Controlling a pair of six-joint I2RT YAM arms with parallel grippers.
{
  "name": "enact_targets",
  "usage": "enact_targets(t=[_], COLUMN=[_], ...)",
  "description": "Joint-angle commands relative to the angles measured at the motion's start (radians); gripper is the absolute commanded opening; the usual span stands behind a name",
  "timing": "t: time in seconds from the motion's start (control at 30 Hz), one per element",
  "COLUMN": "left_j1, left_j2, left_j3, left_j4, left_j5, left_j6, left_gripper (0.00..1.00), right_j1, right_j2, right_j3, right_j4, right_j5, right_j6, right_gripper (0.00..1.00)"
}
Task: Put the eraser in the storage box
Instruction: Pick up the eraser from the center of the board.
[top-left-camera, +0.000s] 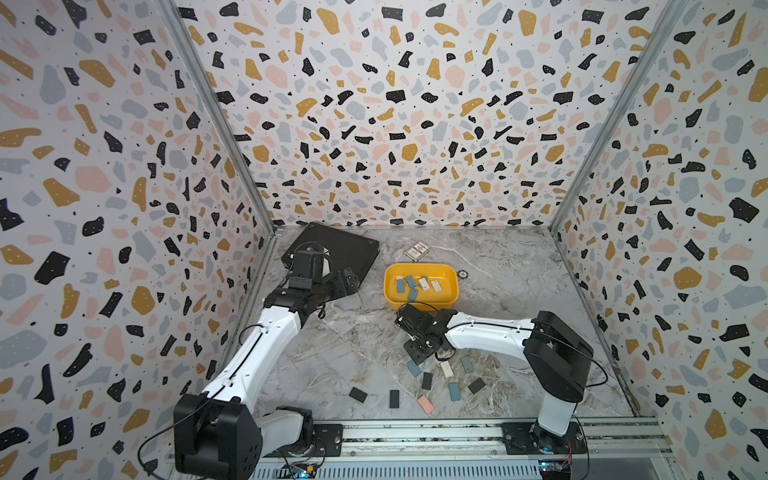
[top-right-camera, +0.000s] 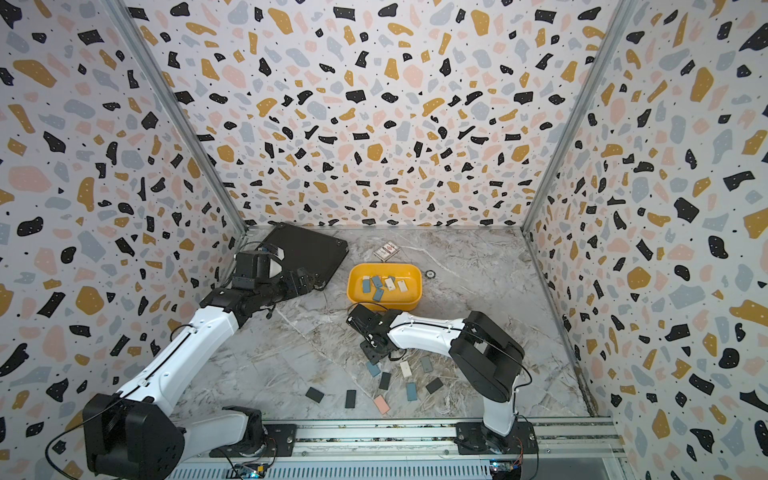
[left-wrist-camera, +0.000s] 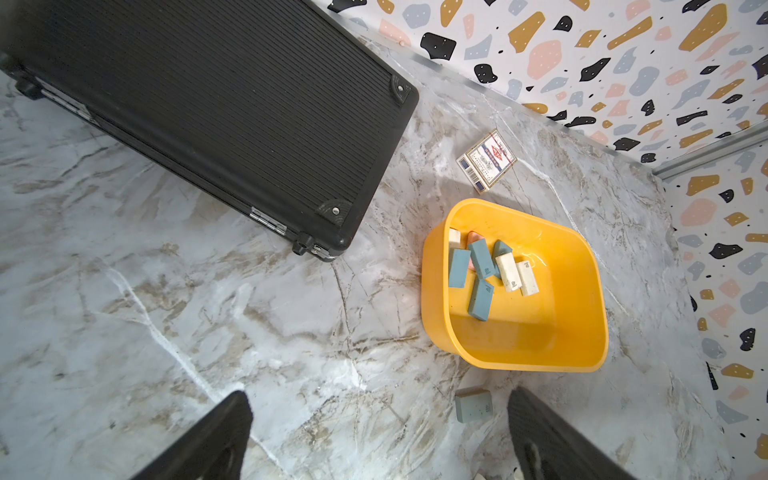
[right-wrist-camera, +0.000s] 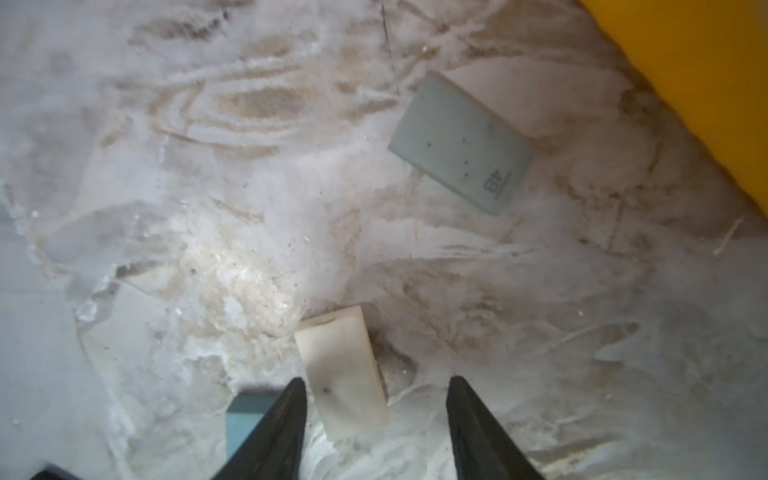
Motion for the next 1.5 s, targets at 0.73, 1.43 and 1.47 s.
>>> enact_targets(t=[0.73,1.43,1.47], left_j1=[0.004,0.004,0.004], left_j2=[-0.006,-0.009,-0.010], left_j3=[-0.001,0.006,0.004], left_j4=[0.013,0.014,0.016], left_j5=[0.000,-0.002,-0.001], left_j6=[0.007,0.010,0.008], left_gripper=[0.96,0.96,0.96], right_j1=[0.001,-0.016,-0.022], right_j2=[0.080,-0.100,-0.105], right_j3=[0.068,0.179,0.187], right_j4=[-0.036,-0.135,-0.143], right_j5=[0.010,0.153,0.160], right_j6=[0.026,-0.071,-0.079], right_gripper=[0.29,0.17,0.17])
